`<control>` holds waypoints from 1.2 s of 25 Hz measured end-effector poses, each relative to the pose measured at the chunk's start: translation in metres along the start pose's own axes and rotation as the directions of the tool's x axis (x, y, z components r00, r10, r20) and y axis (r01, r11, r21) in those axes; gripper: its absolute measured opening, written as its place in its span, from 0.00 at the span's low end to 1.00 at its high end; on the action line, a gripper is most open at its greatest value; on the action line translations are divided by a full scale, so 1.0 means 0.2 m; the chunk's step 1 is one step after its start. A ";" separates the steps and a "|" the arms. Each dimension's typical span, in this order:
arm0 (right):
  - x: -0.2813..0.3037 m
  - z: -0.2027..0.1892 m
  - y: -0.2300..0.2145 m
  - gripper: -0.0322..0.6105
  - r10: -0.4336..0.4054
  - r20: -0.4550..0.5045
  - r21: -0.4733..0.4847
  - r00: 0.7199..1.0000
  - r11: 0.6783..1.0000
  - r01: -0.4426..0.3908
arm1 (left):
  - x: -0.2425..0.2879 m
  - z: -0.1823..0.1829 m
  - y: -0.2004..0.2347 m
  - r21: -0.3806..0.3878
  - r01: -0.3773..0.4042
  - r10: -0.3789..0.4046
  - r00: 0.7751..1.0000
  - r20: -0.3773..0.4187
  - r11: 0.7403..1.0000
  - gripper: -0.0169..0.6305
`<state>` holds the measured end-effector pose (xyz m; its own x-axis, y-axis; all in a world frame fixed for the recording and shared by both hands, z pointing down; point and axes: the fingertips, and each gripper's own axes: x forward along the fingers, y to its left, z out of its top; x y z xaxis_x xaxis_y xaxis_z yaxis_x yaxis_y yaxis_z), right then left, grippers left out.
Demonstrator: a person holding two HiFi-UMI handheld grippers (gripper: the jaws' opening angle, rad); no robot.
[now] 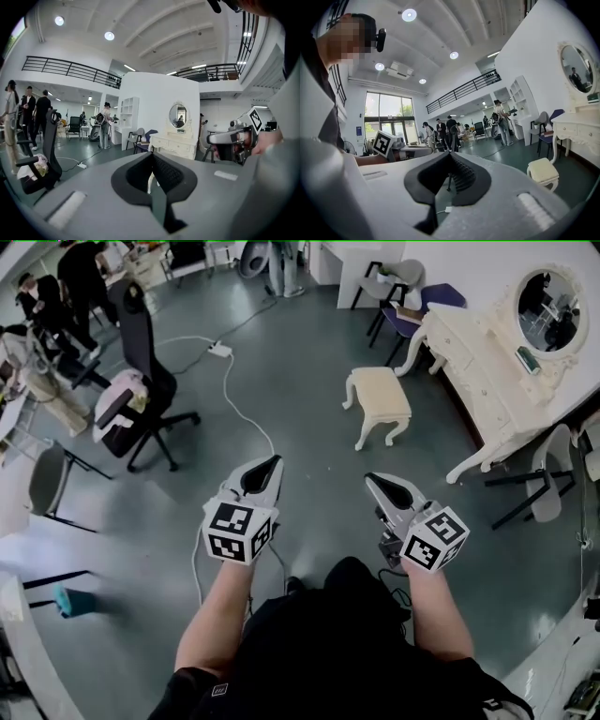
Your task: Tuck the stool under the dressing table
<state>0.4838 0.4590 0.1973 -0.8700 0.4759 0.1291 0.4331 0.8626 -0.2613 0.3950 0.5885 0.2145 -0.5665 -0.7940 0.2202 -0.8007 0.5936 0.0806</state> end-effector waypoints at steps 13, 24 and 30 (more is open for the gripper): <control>0.36 0.01 -0.26 0.06 0.091 -0.029 0.068 0.995 0.994 -0.088 | 0.33 0.03 0.23 0.001 -0.022 0.022 0.999 -0.045 1.000 0.06; 0.67 0.11 -0.83 0.06 0.174 -0.077 0.123 0.982 0.979 -0.164 | 0.99 0.18 0.44 0.002 -0.041 0.041 0.995 -0.094 0.999 0.06; 0.66 0.19 -1.17 0.06 0.143 -0.075 0.151 0.987 0.980 -0.131 | 1.31 0.27 0.36 0.009 0.002 -0.001 0.993 -0.114 1.000 0.06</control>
<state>0.2594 0.3129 0.2391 -0.7790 0.6060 0.1613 0.5024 0.7570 -0.4177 0.1775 0.4160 0.2263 -0.5401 -0.7743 0.3299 -0.8034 0.5910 0.0718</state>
